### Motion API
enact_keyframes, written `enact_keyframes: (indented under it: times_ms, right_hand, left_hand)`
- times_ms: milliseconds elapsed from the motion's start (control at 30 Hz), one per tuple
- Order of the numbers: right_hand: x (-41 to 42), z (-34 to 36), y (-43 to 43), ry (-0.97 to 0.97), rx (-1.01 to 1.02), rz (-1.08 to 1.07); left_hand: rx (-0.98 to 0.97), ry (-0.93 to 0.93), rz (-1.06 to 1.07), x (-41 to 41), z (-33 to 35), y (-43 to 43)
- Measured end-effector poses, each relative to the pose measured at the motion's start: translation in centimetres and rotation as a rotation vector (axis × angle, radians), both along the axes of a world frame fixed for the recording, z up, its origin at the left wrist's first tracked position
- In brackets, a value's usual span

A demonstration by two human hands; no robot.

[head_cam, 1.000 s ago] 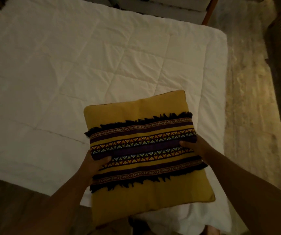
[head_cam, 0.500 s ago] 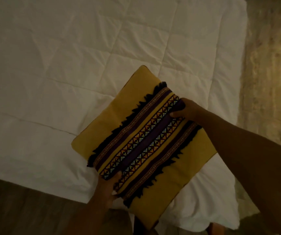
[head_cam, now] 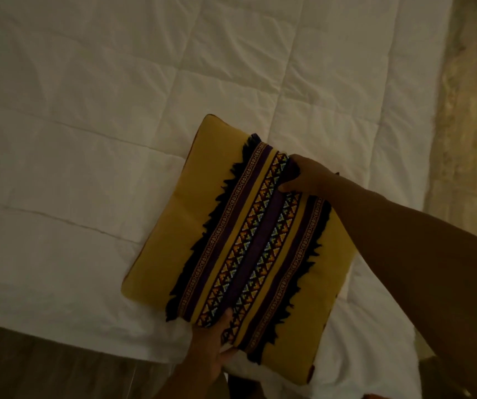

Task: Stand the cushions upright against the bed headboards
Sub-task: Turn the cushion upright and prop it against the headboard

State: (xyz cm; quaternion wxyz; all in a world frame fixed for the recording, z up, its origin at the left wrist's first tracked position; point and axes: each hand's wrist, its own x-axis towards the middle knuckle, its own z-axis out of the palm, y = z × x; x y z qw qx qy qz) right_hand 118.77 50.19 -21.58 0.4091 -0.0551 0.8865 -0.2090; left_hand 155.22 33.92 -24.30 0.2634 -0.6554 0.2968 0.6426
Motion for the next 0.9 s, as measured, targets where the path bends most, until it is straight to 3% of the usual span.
enact_keyframes:
  times_ms: [467, 700, 767, 900]
  right_hand:
    - [0.2, -2.0, 0.5, 0.109, 0.028, -0.009]
    - [4.4, 1.7, 1.8, 0.263, -0.032, -0.155]
    - [6.4, 3.1, 2.6, 0.277, -0.090, -0.192]
    - [10.6, 5.1, 4.5, 0.253, -0.121, -0.257]
  left_hand:
    - [-0.016, 0.005, -0.151, -0.8, -1.3, -0.6]
    - [0.070, 0.037, -0.701, -0.4, 1.6, -5.3]
    - [0.052, 0.098, -0.927, -0.4, 2.6, -7.9]
    - [-0.027, 0.053, -1.169, -2.3, 4.6, -13.9]
